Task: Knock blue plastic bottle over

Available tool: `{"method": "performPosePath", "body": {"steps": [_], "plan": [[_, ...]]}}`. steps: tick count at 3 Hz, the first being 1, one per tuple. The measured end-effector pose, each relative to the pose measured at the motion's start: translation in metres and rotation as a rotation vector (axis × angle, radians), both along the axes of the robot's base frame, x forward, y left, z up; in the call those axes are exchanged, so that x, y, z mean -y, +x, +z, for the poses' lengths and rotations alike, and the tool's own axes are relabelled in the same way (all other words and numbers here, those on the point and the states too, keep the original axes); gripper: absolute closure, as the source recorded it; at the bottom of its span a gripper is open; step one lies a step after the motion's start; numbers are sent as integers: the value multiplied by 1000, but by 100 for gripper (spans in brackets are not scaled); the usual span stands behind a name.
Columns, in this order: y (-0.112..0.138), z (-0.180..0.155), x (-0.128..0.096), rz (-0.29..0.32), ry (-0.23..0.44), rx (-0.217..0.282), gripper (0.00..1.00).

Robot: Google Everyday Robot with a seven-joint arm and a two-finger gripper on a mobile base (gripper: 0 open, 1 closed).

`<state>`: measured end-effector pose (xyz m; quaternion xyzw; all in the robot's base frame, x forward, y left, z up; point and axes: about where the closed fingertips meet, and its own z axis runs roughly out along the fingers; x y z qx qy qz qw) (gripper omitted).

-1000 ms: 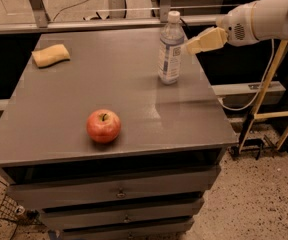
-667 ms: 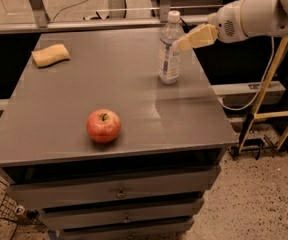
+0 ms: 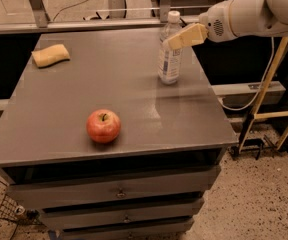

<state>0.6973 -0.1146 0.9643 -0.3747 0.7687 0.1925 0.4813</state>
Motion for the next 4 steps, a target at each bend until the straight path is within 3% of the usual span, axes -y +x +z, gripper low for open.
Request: {"method": "performPosePath", "body": {"steps": [3, 4], "plan": [[0, -17, -29, 61, 5, -34, 0], [1, -23, -34, 69, 8, -44, 10]]}}
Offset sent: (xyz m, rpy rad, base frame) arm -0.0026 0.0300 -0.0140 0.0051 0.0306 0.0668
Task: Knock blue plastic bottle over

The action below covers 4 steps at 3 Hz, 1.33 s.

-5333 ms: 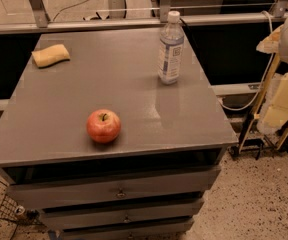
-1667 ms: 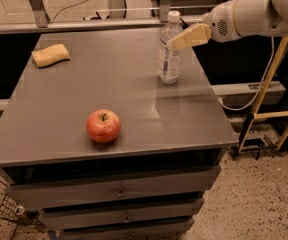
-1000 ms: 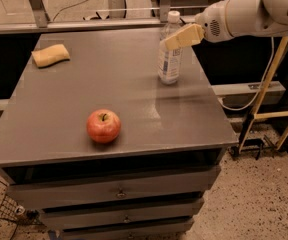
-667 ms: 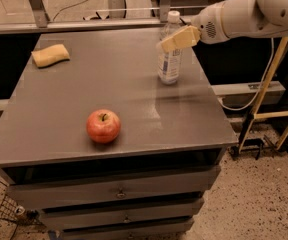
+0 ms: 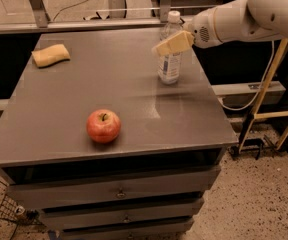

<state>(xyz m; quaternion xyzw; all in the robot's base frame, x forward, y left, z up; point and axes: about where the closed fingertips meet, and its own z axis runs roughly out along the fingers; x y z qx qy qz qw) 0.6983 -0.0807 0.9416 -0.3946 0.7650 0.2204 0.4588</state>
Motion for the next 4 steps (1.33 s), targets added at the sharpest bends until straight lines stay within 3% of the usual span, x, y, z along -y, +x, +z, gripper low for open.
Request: {"method": "performPosePath", "body": {"steps": [2, 3, 4], "plan": [[1, -8, 4, -5, -2, -6, 57], [0, -2, 12, 18, -39, 39, 80], [-3, 8, 23, 64, -128, 107, 100]]}}
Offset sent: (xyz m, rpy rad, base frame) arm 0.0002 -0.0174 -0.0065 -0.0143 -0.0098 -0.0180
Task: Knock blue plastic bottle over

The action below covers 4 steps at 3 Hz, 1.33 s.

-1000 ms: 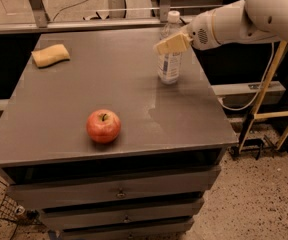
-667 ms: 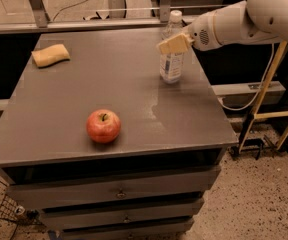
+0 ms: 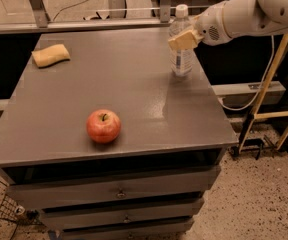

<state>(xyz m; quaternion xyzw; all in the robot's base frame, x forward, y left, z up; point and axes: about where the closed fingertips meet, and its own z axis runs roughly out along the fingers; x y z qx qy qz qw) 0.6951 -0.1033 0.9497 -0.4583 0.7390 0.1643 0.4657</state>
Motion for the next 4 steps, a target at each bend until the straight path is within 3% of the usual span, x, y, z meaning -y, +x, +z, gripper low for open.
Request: {"method": "performPosePath", "body": {"steps": [1, 2, 4], "plan": [[0, 5, 4, 87, -124, 61, 100], [-8, -1, -8, 276, -301, 89, 100], [-19, -19, -30, 521, -531, 81, 100]]}}
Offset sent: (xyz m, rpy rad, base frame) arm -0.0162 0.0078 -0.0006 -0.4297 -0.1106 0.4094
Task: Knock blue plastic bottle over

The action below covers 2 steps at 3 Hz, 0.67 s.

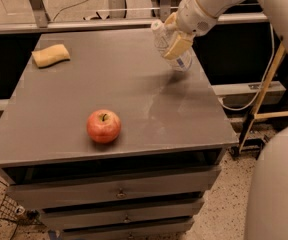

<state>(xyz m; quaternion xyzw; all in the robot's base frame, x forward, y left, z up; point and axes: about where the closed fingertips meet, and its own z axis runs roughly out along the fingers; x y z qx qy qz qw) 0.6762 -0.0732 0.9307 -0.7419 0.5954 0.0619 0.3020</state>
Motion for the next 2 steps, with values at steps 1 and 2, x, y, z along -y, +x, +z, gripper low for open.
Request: {"method": "performPosePath", "body": {"steps": [1, 2], "plan": [[-7, -15, -21, 144, -175, -6, 100], [-8, -26, -34, 224, -258, -14, 100]]}}
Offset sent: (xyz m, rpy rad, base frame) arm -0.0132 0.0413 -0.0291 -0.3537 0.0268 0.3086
